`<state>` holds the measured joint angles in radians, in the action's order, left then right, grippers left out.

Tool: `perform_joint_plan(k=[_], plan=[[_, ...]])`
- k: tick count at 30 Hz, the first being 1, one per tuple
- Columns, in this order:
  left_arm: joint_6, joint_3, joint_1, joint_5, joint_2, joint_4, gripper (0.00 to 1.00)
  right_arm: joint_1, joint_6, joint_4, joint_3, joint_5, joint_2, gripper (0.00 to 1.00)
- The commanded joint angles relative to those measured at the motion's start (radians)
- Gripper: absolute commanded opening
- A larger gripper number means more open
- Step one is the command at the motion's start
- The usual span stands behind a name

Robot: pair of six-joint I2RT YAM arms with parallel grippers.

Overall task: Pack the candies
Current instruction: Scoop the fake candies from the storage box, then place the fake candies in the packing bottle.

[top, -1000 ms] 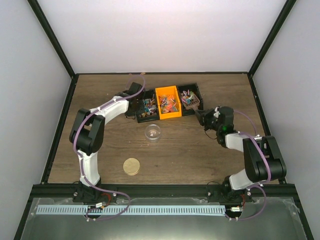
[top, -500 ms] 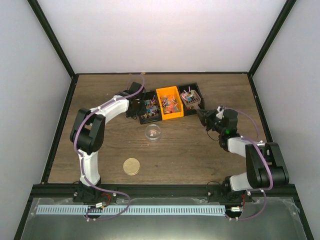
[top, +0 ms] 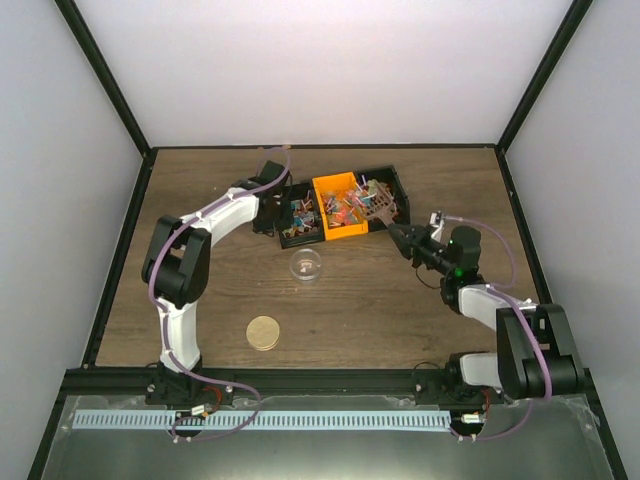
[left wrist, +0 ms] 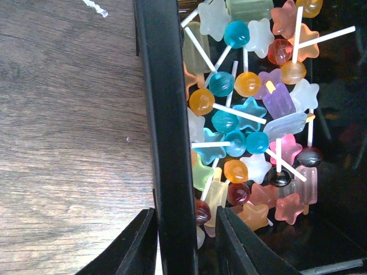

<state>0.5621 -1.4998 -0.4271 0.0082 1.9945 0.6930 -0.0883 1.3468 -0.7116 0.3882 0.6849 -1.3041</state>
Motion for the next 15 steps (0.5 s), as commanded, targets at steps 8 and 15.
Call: perform_joint_plan(k=[8, 15], plan=[[-0.03, -0.033, 0.002, -0.011, -0.025, 0.015, 0.39, -0.05, -0.01, -0.171, -0.081, 0.176, 0.062, 0.01], [-0.04, -0.036, 0.01, -0.015, -0.047, 0.034, 0.45, -0.061, 0.089, -0.417, -0.171, 0.232, 0.006, 0.01]])
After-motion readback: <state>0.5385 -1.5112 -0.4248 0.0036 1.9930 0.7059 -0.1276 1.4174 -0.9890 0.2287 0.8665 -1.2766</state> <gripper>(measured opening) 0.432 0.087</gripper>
